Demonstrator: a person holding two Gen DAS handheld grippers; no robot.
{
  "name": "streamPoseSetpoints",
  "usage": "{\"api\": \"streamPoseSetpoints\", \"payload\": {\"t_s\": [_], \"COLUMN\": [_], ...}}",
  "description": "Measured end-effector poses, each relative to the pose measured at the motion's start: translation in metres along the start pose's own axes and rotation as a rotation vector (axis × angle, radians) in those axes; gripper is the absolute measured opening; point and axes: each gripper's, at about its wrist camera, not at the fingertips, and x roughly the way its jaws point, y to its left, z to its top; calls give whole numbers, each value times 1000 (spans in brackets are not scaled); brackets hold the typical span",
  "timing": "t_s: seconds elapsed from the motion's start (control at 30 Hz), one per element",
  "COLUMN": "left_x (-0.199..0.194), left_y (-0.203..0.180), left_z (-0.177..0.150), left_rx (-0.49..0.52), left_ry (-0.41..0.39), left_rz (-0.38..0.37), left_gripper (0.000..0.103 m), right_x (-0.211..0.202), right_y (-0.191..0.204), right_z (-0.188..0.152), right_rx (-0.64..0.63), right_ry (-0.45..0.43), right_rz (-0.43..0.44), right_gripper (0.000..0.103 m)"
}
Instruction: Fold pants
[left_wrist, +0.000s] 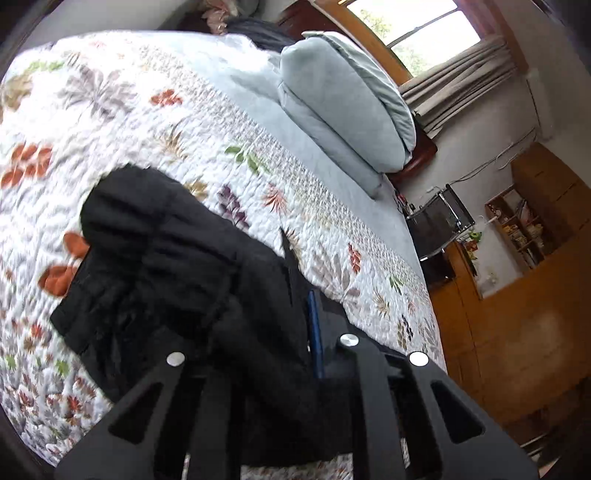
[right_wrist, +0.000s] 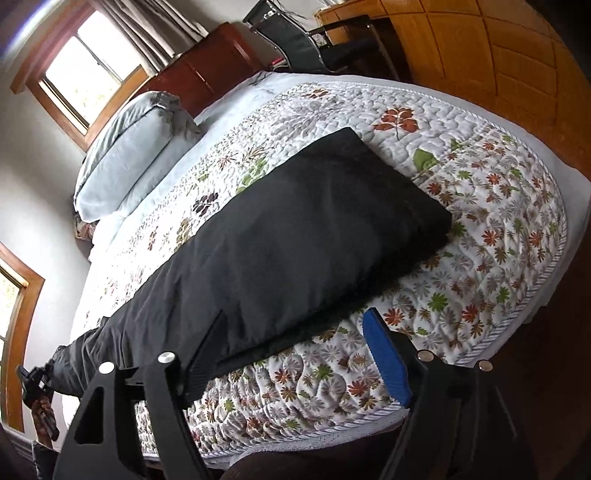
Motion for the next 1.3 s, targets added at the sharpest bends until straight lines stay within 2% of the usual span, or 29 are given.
{"api": "streamPoseSetpoints", "payload": {"t_s": [0.07, 0.1, 0.13, 0.23, 0.27, 0.3, 0.33, 0.37, 0.4, 0.43, 0.5, 0.57, 0.63, 0.7, 0.77, 0.83, 0.93, 1.0, 1.07, 1.1, 1.13, 1.17, 1.23, 1.3], "left_x": [8, 16, 25, 19, 14, 6, -6, -21, -34, -51, -78, -101, -108, -94, -69, -44, -11, 7, 17, 21, 29, 29, 37, 45], "left_y": [29, 47, 72, 88, 85, 82, 73, 65, 57, 48, 31, 2, -27, -57, -83, -91, -96, -88, -85, -80, -73, -68, -57, -44], "left_z": [-12, -17, -27, -34, -34, -34, -35, -40, -44, -48, -49, -54, -55, -51, -59, -66, -81, -84, -92, -94, -95, -98, -98, -100], "left_rx": [-16, -28, -72, -146, -150, -148, -133, -108, -82, -49, 17, 105, 196, 265, 328, 351, 372, 367, 356, 348, 338, 330, 316, 301], "left_ry": [50, 91, 146, 106, 93, 72, 23, -34, -89, -148, -254, -356, -397, -375, -278, -189, -98, -56, -31, -15, 6, 17, 45, 84], "left_rz": [128, 185, 222, 156, 155, 166, 204, 242, 280, 351, 457, 499, 493, 460, 393, 361, 377, 422, 447, 466, 486, 495, 539, 587], "left_gripper": [15, 24, 26, 28, 36, 51, 62, 78, 87, 91, 91, 94, 98, 100, 100, 100, 100, 100, 100, 100, 100, 100, 100, 100], "right_x": [1, 3, 4, 9, 8, 7, 4, 2, 0, -1, -4, -6, -5, -1, 5, 9, 15, 19, 24, 26, 29, 32, 36, 31], "right_y": [1, 1, 1, -2, -2, -3, -5, -7, -10, -13, -20, -27, -32, -36, -39, -43, -51, -58, -61, -61, -59, -58, -53, -46], "right_z": [0, 1, 1, 4, 4, 4, 4, 5, 5, 5, 6, 7, 9, 10, 10, 9, 7, 9, 14, 17, 19, 22, 25, 28], "right_rx": [5, 10, 17, 57, 67, 71, 78, 83, 87, 92, 114, 144, 180, 213, 237, 262, 310, 334, 333, 321, 308, 293, 263, 229], "right_ry": [-1, -1, 1, 8, 5, 0, -8, -12, -15, -15, -12, -23, -26, -25, -16, -10, -6, -10, -9, -8, -6, 3, 9, -14], "right_rz": [5, 9, 16, 32, 38, 44, 41, 35, 30, 27, 25, 50, 83, 102, 106, 111, 133, 146, 159, 157, 150, 124, 95, 101], "right_gripper": [76, 76, 76, 76, 76, 76, 76, 76, 76, 77, 77, 77, 77, 77, 76, 74, 71, 61, 47, 44, 38, 27, 14, 7]}}
